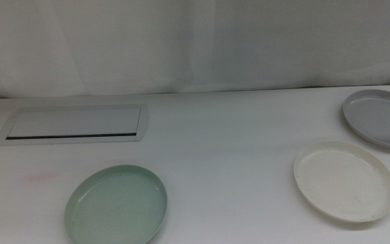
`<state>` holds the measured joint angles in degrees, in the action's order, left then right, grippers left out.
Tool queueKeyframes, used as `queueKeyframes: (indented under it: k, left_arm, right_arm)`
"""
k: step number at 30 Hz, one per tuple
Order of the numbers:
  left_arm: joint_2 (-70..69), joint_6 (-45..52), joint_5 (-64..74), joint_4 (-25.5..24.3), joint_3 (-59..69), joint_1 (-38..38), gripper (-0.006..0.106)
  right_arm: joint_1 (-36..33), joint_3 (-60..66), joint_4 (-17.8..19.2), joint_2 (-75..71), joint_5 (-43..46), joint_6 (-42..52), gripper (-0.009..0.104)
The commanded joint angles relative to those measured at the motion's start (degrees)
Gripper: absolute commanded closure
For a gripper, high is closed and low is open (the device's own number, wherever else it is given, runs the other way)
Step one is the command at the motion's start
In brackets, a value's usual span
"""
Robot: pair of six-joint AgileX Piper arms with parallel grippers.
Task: Stack the three bowls on top of each other.
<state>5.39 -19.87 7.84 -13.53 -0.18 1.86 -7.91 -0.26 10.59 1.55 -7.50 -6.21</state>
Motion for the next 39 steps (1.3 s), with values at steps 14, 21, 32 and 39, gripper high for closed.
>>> queueKeyframes:
  k: [14,21,32,39]
  left_arm:
    - [-0.3,-9.1,-3.2,1.0,2.3,-0.2,0.008]
    - [-0.3,-9.0,-4.7,0.4,2.3,-0.2,0.008]
    - [7.5,-1.6,15.1,0.6,-20.9,-0.2,0.009]
    - [25.6,4.2,30.6,5.8,-36.9,-0.2,0.009]
  right_arm:
    - [-0.2,2.3,-9.6,-0.3,3.6,-1.3,-0.008]
    - [-0.2,2.3,-9.7,-0.3,3.6,-1.2,-0.008]
    - [-0.2,2.3,-9.6,-0.3,4.0,-1.1,-0.008]
    - [-0.2,2.3,-9.6,-0.3,4.5,-1.1,-0.008]
